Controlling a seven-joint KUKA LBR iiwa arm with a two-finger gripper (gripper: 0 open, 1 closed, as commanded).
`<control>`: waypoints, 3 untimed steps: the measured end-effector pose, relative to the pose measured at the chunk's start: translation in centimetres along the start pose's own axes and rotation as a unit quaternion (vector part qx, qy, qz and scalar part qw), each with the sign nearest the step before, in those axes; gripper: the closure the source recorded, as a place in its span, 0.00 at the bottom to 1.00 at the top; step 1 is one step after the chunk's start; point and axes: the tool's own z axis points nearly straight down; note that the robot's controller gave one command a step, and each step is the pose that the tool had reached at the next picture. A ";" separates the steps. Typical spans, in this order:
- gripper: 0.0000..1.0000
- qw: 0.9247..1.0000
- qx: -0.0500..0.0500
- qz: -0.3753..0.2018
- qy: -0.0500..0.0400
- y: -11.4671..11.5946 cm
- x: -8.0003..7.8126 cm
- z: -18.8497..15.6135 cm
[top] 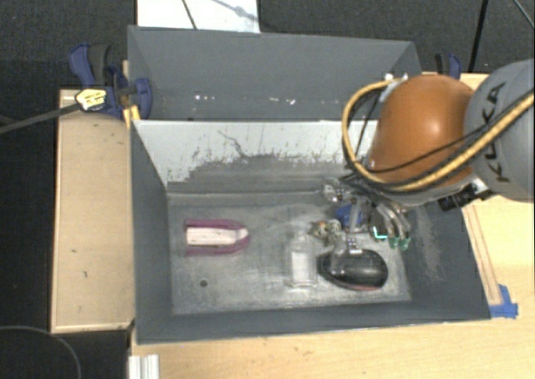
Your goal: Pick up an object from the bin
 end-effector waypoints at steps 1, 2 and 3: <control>0.00 1.000 0.001 0.016 0.000 -4.5 -2.1 10.5; 0.00 0.994 0.000 -0.108 -0.002 -8.8 -1.8 13.3; 0.00 0.986 0.001 -0.166 -0.004 -15.0 -4.1 13.2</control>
Offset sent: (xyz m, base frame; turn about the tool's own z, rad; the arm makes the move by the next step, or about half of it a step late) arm 0.0222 -0.0429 -0.1010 0.0273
